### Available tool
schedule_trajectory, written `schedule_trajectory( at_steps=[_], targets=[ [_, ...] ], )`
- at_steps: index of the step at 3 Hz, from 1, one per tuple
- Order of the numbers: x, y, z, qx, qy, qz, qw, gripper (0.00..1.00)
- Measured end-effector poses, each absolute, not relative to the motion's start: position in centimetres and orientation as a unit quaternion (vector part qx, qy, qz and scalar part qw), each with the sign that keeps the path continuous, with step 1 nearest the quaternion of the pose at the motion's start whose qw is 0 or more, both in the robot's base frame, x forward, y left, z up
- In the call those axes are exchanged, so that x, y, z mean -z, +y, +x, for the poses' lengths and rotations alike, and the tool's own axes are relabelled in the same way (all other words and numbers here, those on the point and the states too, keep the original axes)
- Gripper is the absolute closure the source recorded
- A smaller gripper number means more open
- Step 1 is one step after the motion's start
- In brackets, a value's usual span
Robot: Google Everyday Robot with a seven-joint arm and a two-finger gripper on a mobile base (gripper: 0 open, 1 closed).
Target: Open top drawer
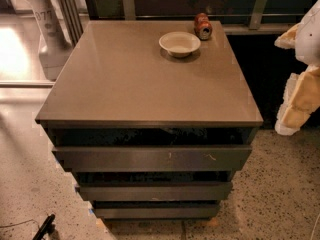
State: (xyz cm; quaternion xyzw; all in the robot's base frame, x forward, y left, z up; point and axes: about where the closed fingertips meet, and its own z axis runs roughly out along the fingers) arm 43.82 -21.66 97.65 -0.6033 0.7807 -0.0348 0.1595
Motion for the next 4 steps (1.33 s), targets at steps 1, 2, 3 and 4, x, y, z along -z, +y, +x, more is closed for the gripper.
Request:
schedule_trajectory(
  at_steps=[1,2,3,4],
  targets=[
    [-97.5,-21.7,43.9,0.033,0.782,-0.602,0.159,0.00],
    [-96.7,-21.7,43.8,0.025,0.785,-0.599,0.155,0.00],
    [-93.1,-21.7,43.0,-0.011,0.795,-0.592,0.133,0.00],
    [-88.6,-21.9,42.1,-0.046,0.806,-0.582,0.102,0.00]
  ],
)
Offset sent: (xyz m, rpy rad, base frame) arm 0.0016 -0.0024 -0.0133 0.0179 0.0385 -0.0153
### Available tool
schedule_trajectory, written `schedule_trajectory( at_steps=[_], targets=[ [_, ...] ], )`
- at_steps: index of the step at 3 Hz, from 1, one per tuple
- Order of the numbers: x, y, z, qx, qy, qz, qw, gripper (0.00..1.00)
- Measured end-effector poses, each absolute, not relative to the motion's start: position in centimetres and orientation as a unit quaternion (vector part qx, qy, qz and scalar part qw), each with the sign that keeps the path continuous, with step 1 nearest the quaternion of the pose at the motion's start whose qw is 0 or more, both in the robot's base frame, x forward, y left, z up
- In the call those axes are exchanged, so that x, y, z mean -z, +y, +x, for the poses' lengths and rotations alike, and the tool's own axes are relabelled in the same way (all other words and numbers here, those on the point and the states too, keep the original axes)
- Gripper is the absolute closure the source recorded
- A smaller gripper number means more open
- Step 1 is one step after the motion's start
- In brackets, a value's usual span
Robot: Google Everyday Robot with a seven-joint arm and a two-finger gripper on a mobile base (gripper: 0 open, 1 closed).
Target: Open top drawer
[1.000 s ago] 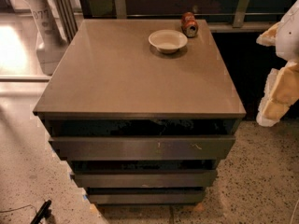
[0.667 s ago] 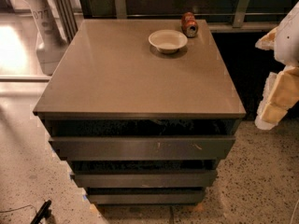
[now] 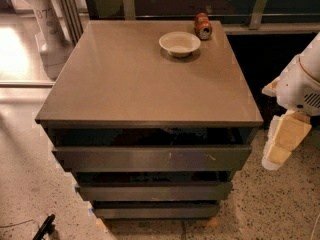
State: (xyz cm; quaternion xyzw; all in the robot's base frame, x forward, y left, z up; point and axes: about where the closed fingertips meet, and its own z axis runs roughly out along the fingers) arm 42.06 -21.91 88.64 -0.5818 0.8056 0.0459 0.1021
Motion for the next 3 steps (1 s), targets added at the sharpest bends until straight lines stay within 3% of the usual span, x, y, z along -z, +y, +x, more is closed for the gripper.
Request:
schedule_trajectory(
  at_steps=[3],
  targets=[
    [-80.9,-22.2,38.6,-0.102,0.807,-0.581,0.034,0.00]
  ],
)
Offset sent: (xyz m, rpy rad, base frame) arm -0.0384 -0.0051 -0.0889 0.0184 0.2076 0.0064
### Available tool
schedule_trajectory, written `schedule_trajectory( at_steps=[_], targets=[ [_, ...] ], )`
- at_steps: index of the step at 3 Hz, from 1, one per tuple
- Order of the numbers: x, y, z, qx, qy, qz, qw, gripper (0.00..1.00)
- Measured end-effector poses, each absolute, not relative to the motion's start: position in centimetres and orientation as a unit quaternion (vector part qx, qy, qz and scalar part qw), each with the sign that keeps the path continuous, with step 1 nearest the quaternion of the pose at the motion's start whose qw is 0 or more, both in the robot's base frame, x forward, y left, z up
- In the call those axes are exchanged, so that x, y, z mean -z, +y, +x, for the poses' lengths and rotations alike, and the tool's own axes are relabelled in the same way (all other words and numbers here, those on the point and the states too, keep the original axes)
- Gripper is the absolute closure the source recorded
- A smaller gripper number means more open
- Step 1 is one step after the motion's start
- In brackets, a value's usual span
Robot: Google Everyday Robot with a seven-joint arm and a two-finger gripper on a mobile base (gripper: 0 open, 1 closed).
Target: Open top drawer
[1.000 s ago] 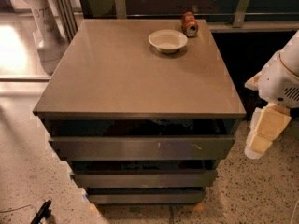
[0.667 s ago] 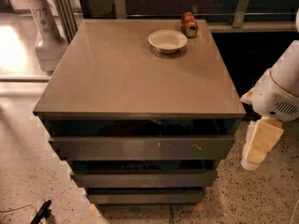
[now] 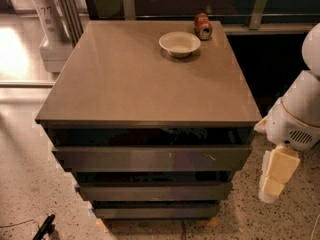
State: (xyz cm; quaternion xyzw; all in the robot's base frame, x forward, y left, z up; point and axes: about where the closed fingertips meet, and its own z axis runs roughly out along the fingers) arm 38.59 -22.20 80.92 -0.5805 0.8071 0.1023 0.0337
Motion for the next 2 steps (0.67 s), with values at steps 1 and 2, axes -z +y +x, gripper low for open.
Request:
schedule_trajectory(
  at_steps=[1,2],
  targets=[
    [-80.9,-22.2,38.6,-0.102,0.807,-0.581,0.034,0.00],
    [-78.2,-19.6,41.6,-0.128,0.796,-0.590,0.053,0.00]
  ],
)
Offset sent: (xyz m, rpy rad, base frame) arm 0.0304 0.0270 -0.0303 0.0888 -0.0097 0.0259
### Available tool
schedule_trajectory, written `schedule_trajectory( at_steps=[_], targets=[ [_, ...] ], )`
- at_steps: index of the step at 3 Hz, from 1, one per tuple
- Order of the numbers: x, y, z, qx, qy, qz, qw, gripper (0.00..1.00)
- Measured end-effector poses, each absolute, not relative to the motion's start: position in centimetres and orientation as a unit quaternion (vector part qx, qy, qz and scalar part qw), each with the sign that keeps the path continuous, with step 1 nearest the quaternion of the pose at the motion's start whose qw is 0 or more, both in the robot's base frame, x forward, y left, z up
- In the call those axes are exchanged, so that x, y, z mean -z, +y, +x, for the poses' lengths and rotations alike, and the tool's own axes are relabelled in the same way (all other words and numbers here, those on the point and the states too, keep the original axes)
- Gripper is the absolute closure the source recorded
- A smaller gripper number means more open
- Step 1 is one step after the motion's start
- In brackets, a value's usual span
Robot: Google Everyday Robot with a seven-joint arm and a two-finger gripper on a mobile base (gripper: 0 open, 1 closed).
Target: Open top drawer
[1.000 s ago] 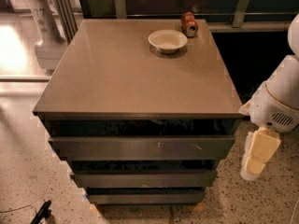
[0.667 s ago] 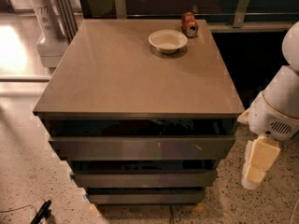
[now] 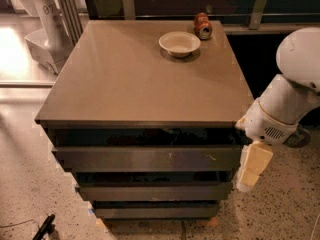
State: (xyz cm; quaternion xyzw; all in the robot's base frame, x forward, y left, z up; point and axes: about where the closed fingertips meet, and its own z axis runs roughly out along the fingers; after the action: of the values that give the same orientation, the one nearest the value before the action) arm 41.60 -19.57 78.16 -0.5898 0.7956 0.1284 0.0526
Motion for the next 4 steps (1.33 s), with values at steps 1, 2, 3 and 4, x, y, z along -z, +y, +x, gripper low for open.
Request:
schedule_trajectory(
  at_steps=[1,2,3,4],
  targets=[
    [-78.2,-19.6,41.6,-0.128,0.796,-0.590,0.053,0.00],
    [-78.7,-19.6,41.7,-0.125,0.793,-0.593,0.061,0.00],
    [-78.0,-19.5,41.6,-0.139,0.788,-0.596,0.063,0.00],
    [-77.2,-19.4,41.5,-0.152,0.785,-0.598,0.061,0.00]
  ],
)
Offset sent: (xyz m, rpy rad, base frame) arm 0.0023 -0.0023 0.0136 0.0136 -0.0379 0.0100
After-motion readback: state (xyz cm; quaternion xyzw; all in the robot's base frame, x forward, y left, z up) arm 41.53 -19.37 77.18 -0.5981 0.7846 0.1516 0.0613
